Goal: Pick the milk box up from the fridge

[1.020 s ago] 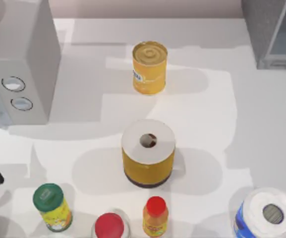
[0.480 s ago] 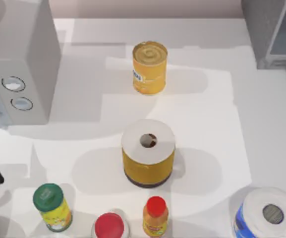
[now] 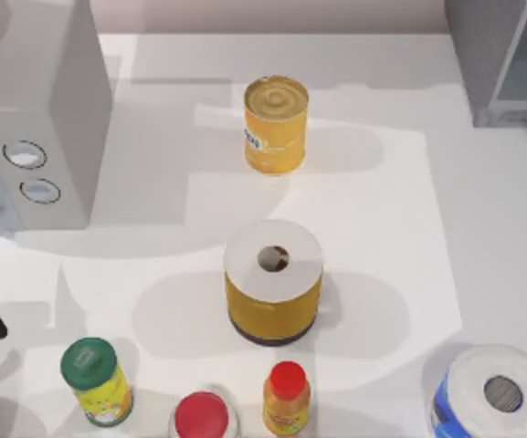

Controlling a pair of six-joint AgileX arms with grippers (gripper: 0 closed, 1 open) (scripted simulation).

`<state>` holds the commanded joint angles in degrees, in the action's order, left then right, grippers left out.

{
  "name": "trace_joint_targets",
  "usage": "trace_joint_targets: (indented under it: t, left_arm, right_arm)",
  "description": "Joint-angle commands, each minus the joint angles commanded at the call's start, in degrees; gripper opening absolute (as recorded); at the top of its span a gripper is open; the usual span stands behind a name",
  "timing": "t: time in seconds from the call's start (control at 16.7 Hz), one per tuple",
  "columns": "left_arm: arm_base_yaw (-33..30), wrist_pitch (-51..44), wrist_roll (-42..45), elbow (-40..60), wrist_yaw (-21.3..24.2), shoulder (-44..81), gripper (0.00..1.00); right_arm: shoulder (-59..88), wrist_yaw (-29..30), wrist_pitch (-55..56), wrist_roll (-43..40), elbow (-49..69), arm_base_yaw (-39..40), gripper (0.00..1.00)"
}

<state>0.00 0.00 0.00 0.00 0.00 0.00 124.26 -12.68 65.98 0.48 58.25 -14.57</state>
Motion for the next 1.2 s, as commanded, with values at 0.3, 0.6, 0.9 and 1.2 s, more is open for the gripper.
trace_joint_targets:
  t: [0.3,0.6,0.9,1.2]
  left_arm:
    - [0.0,0.0,0.0,0.0,0.0,0.0,1.0]
    - [0.0,0.0,0.0,0.0,0.0,0.0,1.0]
    - [0.0,0.0,0.0,0.0,0.0,0.0,1.0]
    - [0.0,0.0,0.0,0.0,0.0,0.0,1.0]
  right_arm:
    - [5.62,1.09,-4.98,-0.04,11.14,0.92,1.0]
    - [8.15,1.72,-7.84,-0.08,16.08,1.51,1.0]
    - [8.15,1.72,-7.84,-0.08,16.08,1.51,0.77]
    - [8.15,1.72,-7.84,-0.08,16.08,1.51,0.4]
